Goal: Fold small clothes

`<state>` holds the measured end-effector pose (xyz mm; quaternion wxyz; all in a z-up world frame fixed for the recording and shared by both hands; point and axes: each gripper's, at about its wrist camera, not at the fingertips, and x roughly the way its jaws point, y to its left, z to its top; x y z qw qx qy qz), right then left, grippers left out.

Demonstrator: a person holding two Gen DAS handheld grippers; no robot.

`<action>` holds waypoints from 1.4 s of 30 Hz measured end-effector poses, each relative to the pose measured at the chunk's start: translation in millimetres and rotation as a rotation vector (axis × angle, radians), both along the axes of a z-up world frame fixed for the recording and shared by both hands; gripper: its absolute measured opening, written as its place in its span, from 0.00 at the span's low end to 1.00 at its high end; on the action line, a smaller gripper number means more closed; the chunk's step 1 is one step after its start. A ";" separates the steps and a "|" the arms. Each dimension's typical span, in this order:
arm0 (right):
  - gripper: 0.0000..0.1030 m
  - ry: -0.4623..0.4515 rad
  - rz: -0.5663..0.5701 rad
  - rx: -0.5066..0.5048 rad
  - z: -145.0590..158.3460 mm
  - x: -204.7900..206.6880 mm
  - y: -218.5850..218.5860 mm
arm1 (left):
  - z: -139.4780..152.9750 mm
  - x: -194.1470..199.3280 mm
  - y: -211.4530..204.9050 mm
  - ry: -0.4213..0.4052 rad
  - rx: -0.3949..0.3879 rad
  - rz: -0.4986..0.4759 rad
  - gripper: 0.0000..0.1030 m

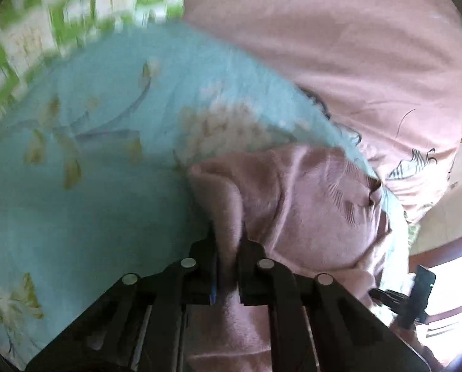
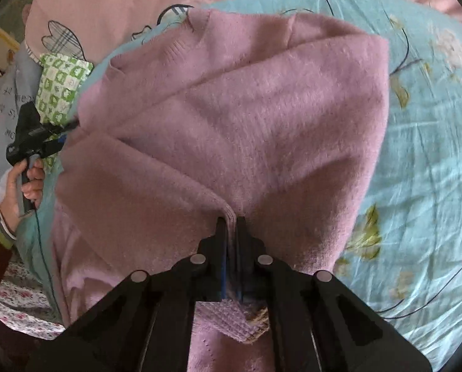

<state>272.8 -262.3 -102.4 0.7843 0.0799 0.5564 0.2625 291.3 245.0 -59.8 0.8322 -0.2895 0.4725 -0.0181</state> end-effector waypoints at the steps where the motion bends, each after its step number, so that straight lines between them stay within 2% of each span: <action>1: 0.05 -0.020 -0.017 0.022 5.8 -1.1 -3.7 | 14.7 -6.4 -4.4 -0.060 0.034 0.003 0.06; 3: 0.05 -0.057 -0.061 0.067 17.1 -3.1 -13.8 | 36.1 -16.3 -11.0 -0.152 0.061 0.014 0.06; 4: 0.05 -0.072 -0.086 0.090 22.0 -3.3 -19.6 | 38.5 -17.6 -12.1 -0.166 0.073 0.015 0.06; 8: 0.05 -0.049 -0.099 0.061 11.2 5.1 -17.6 | 14.7 -7.3 -13.3 -0.066 0.198 0.020 0.06; 10: 0.07 -0.036 -0.081 0.008 4.1 8.0 -8.4 | 2.8 -3.7 -8.7 -0.024 0.219 0.048 0.06; 12: 0.13 -0.040 -0.079 -0.053 2.8 9.1 -2.7 | -2.8 -3.8 -4.4 0.002 0.238 0.066 0.08; 14: 0.28 -0.053 -0.097 -0.078 7.3 8.2 2.6 | -1.0 -3.9 -3.4 0.025 0.258 0.081 0.15; 15: 0.31 -0.066 -0.109 -0.085 11.1 7.0 6.8 | 4.4 -7.3 -1.7 0.031 0.254 0.091 0.20; 18: 0.38 -0.119 -0.156 -0.127 29.0 -3.2 1.9 | 26.6 -27.7 -3.0 -0.001 0.230 0.102 0.26; 20: 0.40 -0.153 -0.173 -0.087 42.0 -13.6 -5.1 | 37.8 -46.8 -6.3 -0.012 0.224 0.092 0.30; 23: 0.41 -0.151 -0.128 0.054 50.5 -27.2 1.4 | 44.9 -81.6 -35.6 -0.020 0.194 0.003 0.32; 28: 0.41 -0.106 -0.117 0.065 35.8 -29.2 12.1 | 25.1 -117.8 -80.1 0.057 0.292 -0.084 0.37; 32: 0.41 -0.093 -0.133 0.087 28.9 -28.3 6.3 | -2.7 -128.0 -83.3 0.156 0.394 -0.039 0.37; 34: 0.41 -0.094 -0.144 0.093 26.1 -27.6 4.1 | -10.8 -129.4 -74.4 0.194 0.423 0.021 0.32; 35: 0.41 -0.089 -0.154 0.101 23.6 -25.0 1.9 | -14.5 -130.1 -68.1 0.211 0.419 0.048 0.31; 37: 0.41 -0.079 -0.168 0.097 18.3 -25.6 1.0 | -22.7 -132.3 -53.5 0.223 0.359 0.102 0.31; 40: 0.41 0.000 -0.194 0.062 -5.9 -16.8 -3.4 | -24.7 -137.3 -44.4 0.220 0.310 0.151 0.33; 42: 0.41 -0.003 -0.212 0.094 -5.1 -16.7 -7.8 | -21.5 -144.1 -38.4 0.217 0.267 0.181 0.33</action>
